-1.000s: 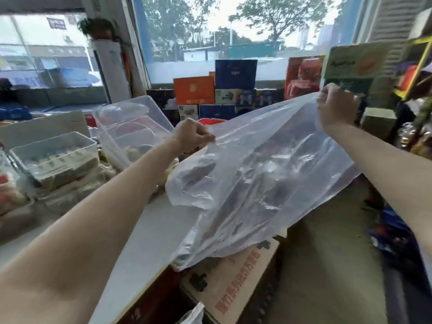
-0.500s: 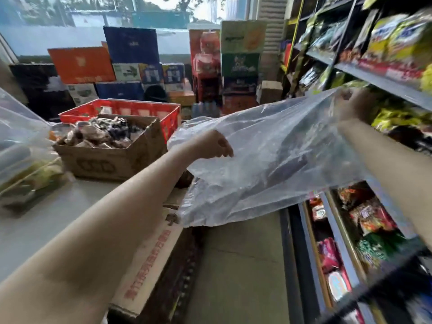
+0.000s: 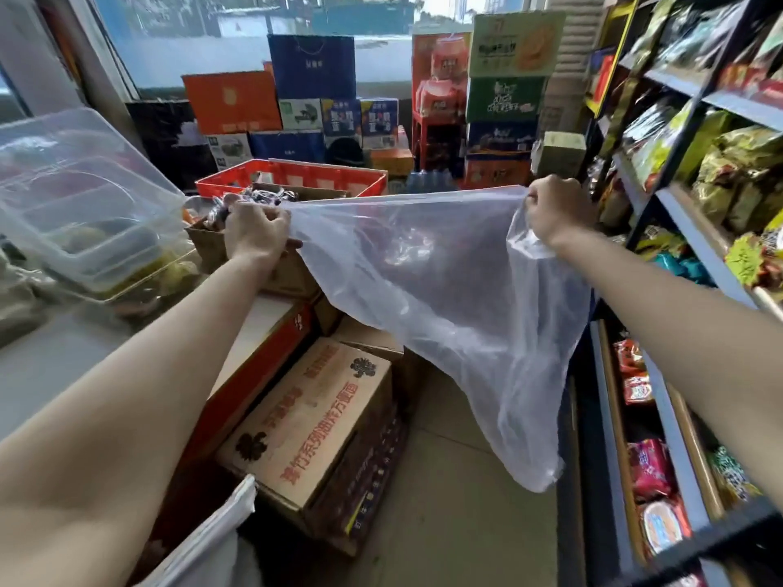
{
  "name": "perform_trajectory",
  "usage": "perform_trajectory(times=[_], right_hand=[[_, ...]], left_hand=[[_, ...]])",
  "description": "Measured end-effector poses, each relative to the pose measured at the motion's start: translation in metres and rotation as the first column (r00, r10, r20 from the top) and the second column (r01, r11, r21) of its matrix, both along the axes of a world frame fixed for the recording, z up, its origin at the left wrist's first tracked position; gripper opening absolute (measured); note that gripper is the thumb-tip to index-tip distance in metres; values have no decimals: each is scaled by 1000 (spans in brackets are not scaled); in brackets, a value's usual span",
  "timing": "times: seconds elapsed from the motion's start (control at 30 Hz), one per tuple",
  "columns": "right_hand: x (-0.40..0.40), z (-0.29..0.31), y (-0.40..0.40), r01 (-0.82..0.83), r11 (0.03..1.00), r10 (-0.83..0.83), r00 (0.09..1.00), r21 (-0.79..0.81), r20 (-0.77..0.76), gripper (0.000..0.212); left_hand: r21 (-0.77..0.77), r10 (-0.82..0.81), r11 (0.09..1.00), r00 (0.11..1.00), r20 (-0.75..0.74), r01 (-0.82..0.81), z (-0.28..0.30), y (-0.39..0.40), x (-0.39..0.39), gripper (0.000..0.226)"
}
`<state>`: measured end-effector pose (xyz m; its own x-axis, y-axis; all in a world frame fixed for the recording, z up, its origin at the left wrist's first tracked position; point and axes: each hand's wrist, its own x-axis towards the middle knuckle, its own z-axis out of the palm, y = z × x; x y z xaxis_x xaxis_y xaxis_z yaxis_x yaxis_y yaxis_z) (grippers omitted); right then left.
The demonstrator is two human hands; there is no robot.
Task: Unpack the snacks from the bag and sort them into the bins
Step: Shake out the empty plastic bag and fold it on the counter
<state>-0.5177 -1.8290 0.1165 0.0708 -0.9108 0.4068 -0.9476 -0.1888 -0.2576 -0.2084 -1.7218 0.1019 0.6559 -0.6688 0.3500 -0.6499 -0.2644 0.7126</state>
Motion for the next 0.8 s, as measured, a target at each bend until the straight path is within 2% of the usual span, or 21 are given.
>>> perform_trajectory(times=[0.03,0.07,0.1,0.13,0.17,0.23,0.3,0.37,0.4,0.47,0.53,0.57,0.63,0.7,0.8], right_hand=[[8,2,6,-89,987,93,995,131,-23,20],[15,0,14,-174,923,206,977,343,-60,15],[20,-9,20,-193,821,279,957,537,-82,12],[22,-16,27,-177,760,293,952,625,-87,10],[22,-20,30,-166,780,265,961,604,-77,10],[21,-22,30,-116,898,139,990,425,-22,11],[21,-20,28,-91,946,81,996,310,46,14],[28,-15,26,-196,924,158,978,328,139,18],[34,-13,29,-256,896,219,965,363,141,20],[48,-15,36,-344,849,346,936,402,69,23],[65,-18,44,-396,818,449,893,417,-31,24],[73,-19,48,-422,799,492,868,429,-61,23],[86,-21,53,-453,753,552,830,478,-82,18],[92,-19,58,-489,690,602,797,534,-48,18],[82,-10,66,-553,631,603,791,545,104,25]], left_hand=[[-3,16,1000,1000,2,-16,-1,6,10,28],[10,17,1000,1000,-3,-17,-3,10,22,26],[26,18,1000,1000,-8,-18,-6,13,35,25],[57,25,998,1000,-7,-25,-10,16,49,23],[83,32,996,999,6,-33,-14,20,61,22],[124,39,992,999,-6,-38,-22,26,80,28],[249,12,968,1000,11,-15,-30,31,92,28],[472,-23,881,991,132,-42,-35,35,96,19],[572,-44,816,977,207,-84,-37,38,93,21],[709,-162,697,939,302,-108,-37,41,75,47],[767,-395,641,871,294,31,-36,42,44,86],[766,-504,630,818,277,129,-37,39,28,95],[751,-640,600,729,242,277,-39,31,-4,100],[727,-678,587,707,200,358,-41,21,-26,91],[689,-615,646,758,215,329,-43,8,-34,38]])
